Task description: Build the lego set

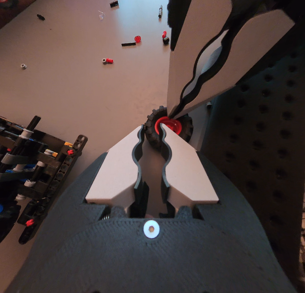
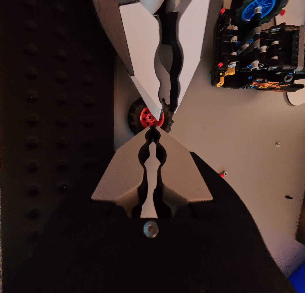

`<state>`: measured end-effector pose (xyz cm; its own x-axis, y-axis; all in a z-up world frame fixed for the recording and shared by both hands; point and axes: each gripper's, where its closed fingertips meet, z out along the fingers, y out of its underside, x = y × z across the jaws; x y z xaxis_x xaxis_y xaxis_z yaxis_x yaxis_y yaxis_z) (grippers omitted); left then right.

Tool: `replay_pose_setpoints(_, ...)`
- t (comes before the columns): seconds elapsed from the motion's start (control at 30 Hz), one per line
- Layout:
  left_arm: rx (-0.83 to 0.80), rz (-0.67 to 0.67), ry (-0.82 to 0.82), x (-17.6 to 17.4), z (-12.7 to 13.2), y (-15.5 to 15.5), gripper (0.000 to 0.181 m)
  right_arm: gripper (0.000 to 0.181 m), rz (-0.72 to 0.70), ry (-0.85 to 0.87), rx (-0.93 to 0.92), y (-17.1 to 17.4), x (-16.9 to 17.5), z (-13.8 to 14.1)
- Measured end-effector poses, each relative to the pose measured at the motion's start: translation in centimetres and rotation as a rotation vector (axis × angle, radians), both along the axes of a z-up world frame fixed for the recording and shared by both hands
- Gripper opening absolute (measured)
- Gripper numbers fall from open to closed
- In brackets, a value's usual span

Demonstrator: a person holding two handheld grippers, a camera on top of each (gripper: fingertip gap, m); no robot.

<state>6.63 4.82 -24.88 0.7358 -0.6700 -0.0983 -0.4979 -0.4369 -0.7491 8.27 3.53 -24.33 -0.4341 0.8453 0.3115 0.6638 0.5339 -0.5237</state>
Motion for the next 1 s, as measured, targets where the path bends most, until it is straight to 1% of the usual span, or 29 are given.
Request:
replay_pose_setpoints(0.03, 0.005, -0.003, 0.007, 0.1, 0.0, 0.0, 0.018, 0.0, 0.01, -0.019, 0.019, 0.0, 0.1, -0.1)
replay_pose_setpoints(0.13, 0.026, -0.012, 0.024, 0.2, 0.0, 0.0, 0.018, 0.0, 0.031, -0.061, 0.012, 0.0, 0.5, -0.2)
replay_pose_setpoints(0.3, 0.03, -0.015, 0.035, 0.3, -0.1, 0.0, 0.017, 0.0, 0.054, -0.057, -0.055, 0.0, 0.7, -0.4)
replay_pose_setpoints(0.5, 0.019, -0.026, 0.01, 0.3, -0.3, -0.1, 0.018, 0.0, 0.089, 0.046, -0.173, -0.1, 0.7, -0.4)
replay_pose_setpoints(0.57, 0.01, -0.022, -0.015, 0.3, -0.3, -0.1, 0.018, 0.0, 0.057, 0.098, -0.224, -0.1, 0.6, -0.4)
replay_pose_setpoints(0.63, -0.032, -0.019, -0.07, 0.3, -0.2, -0.1, 0.017, 0.0, 0.006, 0.113, -0.276, -0.1, 0.4, -0.1)
replay_pose_setpoints(0.7, -0.057, -0.015, -0.114, 0.2, -0.1, -0.1, 0.017, 0.0, -0.059, 0.154, -0.283, 0.5, 0.0, 0.4)
replay_pose_setpoints(0.77, -0.031, 0.003, -0.094, -0.2, 0.1, 0.1, 0.02, 0.0, -0.129, 0.201, -0.282, 1.4, 0.1, 1.0)
replay_pose_setpoints(0.93, -0.039, -0.002, -0.134, -0.8, 0.9, -0.5, 0.026, 0.0, -0.142, 0.239, -0.247, 1.3, 0.3, 2.1)
replay_pose_setpoints(1.0, -0.031, -0.003, -0.131, -1.1, 1.3, -0.7, 0.026, 0.0, -0.149, 0.217, -0.229, 1.2, 0.4, 1.7)
